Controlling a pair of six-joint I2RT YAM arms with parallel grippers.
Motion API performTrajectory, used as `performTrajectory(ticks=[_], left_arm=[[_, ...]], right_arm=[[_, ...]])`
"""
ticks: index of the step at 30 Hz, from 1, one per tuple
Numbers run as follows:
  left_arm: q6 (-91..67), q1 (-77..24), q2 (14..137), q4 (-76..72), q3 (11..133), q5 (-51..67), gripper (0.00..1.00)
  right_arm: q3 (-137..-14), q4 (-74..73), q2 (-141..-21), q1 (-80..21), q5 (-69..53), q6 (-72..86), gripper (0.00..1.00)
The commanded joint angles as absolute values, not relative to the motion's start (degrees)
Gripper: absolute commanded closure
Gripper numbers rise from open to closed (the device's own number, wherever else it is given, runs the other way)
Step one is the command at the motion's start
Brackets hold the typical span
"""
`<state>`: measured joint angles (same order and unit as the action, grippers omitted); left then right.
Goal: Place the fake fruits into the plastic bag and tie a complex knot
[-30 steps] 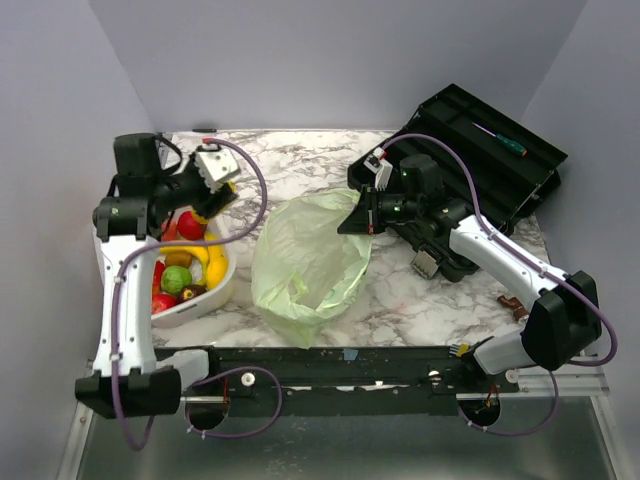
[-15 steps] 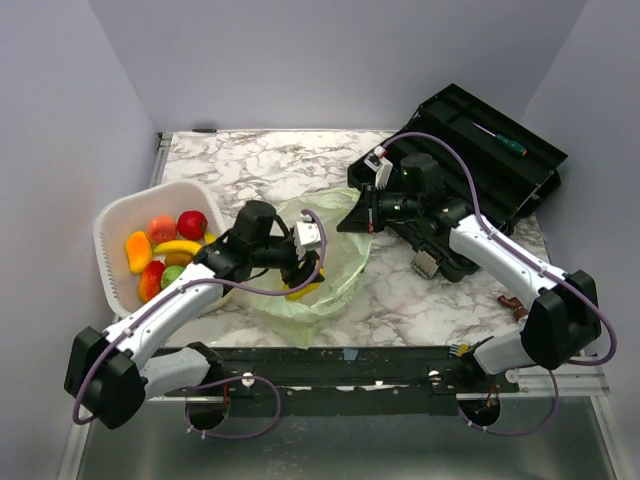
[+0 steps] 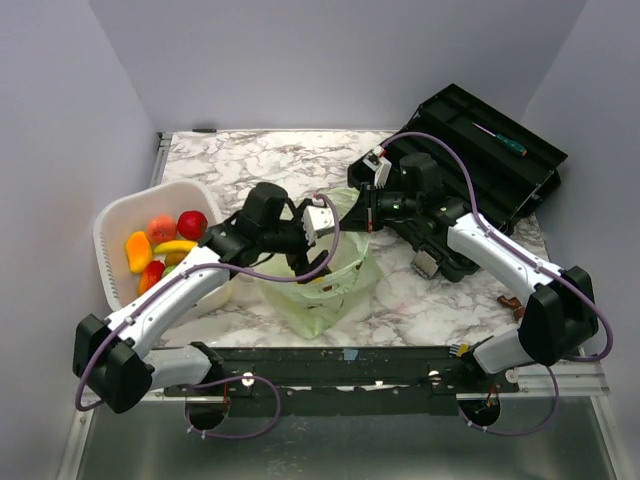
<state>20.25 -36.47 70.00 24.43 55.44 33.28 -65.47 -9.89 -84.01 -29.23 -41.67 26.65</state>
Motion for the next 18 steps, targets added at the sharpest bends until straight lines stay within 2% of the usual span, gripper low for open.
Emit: performTrajectory(ticks=[1,3,6,12,18], left_arm=[[17.31,-34.28,64.56,35.57,66.65,39.04,0.02],[15.16,-29.52,63.14,37.91,70.44,40.33,0.01],[13.15,-17.18,62.32,41.71,74.07,41.57,0.01],[18.71,8.84,63.31,49.31,73.72,40.68,0.02],[24.48,21.19,70.26,44.4,68.29,31.71,0.07]], right_arm=[[-64.34,-8.19,-83.85,-28.92,-43.13,25.03,0.99],[-64.24,-8.13,-83.68,-28.89,-43.07,24.82,0.99],[-64.07,-8.13,-83.17,-28.9,-42.83,24.64,0.99],[-63.59,-8.01,-82.7,-28.92,-43.24,24.09,0.99],[-63.55,-7.91,-82.53,-28.89,-43.68,24.18,0.99]])
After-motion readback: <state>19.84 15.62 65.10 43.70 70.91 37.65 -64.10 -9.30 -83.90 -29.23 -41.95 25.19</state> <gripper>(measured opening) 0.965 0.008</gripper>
